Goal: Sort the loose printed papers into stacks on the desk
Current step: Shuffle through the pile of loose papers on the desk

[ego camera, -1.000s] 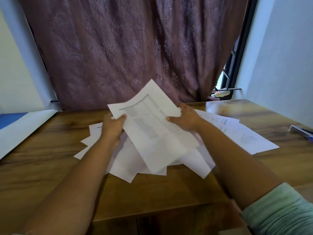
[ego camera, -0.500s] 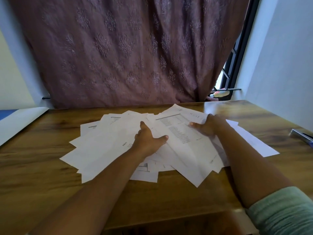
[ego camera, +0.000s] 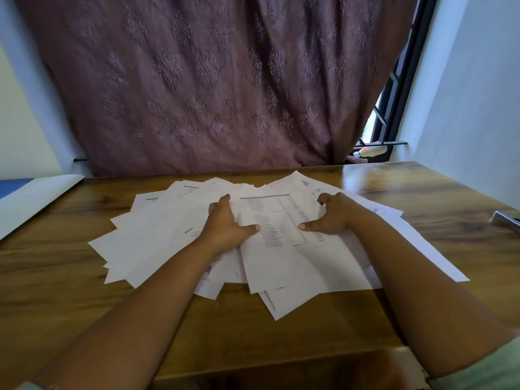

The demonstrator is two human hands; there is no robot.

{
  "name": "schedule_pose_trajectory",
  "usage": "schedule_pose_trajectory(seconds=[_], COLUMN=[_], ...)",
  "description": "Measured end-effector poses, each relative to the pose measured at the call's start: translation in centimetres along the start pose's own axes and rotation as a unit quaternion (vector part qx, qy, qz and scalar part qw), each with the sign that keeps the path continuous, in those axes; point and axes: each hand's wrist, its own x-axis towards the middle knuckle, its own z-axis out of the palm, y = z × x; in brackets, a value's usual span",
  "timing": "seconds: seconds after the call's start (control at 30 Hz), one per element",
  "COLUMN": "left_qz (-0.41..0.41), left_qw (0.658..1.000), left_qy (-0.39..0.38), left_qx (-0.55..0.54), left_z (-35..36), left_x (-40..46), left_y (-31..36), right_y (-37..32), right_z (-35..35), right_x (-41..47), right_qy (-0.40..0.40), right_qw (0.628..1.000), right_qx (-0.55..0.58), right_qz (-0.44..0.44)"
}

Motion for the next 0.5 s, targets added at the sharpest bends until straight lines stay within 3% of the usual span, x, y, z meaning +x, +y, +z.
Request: schedule_pose_trajectory(seconds=[0.17,0.3,0.4,0.43,0.5], left_qz=[-0.009,-0.021,0.015,0.026,0.032], left_qw=[0.998,0.987,0.992,0.994,0.993], left_qy=[0.016,-0.028,-0.001,0.032,0.111], left_qx=[-0.052,-0.16,-0.129,-0.1,-0.031], left_z=[-1.0,-0.9,-1.1,-1.4,-2.5], left_x=[0.4,0.6,0.7,0.7,1.1], left_y=[-0.8,-1.2,-0.9,-0.7,-0.8], right_y=[-0.2,-0.5,-0.5,-0.3,0.6], right_z=[0.0,0.3,0.0,-0.3,-1.0], right_x=[-0.3,-0.1,0.1,0.3,0.2], right_qy=[-0.043,-0.137,-0.057,-0.007,0.061], right_qw=[0.982,0.913,0.938,0.932,0.884], right_qx=[0.185,0.383,0.339,0.36,0.464], right_qz=[-0.008,-0.017,-0.043,-0.035,-0.008])
